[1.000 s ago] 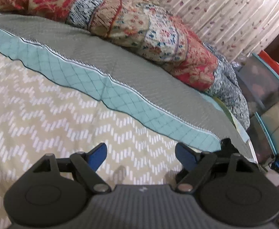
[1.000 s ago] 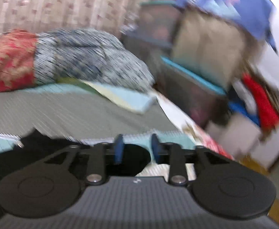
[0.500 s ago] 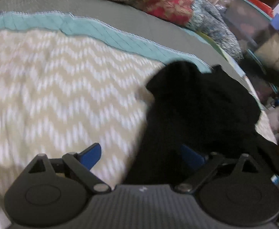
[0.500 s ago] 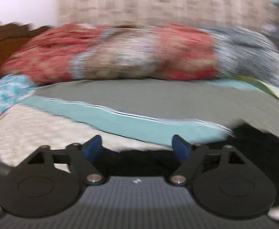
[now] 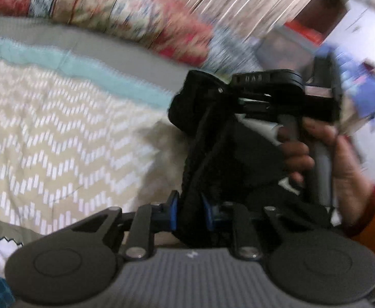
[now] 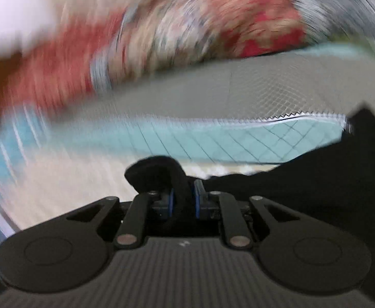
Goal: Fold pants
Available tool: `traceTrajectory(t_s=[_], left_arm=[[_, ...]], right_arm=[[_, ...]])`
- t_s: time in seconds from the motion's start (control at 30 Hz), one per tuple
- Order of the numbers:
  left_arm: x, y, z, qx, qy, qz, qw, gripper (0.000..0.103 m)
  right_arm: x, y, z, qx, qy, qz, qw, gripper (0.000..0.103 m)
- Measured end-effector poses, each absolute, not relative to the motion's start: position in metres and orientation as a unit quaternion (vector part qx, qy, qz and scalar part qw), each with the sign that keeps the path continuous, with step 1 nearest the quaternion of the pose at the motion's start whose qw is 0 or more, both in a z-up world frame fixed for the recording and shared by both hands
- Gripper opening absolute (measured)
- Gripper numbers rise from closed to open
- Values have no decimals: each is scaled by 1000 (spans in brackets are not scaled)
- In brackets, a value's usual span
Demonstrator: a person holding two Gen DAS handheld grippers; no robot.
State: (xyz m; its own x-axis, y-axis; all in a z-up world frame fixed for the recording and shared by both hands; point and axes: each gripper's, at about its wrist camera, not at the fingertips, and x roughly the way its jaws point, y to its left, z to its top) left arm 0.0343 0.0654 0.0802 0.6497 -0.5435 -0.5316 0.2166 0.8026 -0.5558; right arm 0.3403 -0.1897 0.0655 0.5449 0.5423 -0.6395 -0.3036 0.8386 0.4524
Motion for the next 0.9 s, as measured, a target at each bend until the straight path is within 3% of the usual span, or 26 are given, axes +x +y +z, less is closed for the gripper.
traceTrajectory(t_s=[0.13, 0.3, 0.43, 0.53, 0.7, 0.77, 0.8, 0.9], left_arm=[[-6, 104, 112, -253, 295, -212, 897, 18], [-63, 172, 115, -279, 284, -126, 909, 18], [-87, 207, 76, -304, 377, -31, 874, 17], [-106, 230, 67, -336, 384, 4, 860, 21], [-84, 261, 94, -322, 331, 39, 886, 28], [-55, 256, 104, -284, 320, 32, 904, 45], [-34, 250, 108, -255, 320, 31, 912, 62], [19, 224, 111, -186, 333, 23, 924, 72]], right_arm=[[320, -167, 103, 292, 345, 293, 843, 16], [284, -70, 95, 334, 334, 382, 794, 16], [267, 14, 25, 273, 460, 386, 751, 49], [260, 19, -5, 252, 516, 363, 734, 49], [262, -69, 24, 264, 456, 340, 779, 49], [260, -119, 37, 262, 422, 299, 815, 49], [264, -147, 40, 257, 406, 268, 835, 49], [273, -229, 67, 247, 360, 158, 886, 49]])
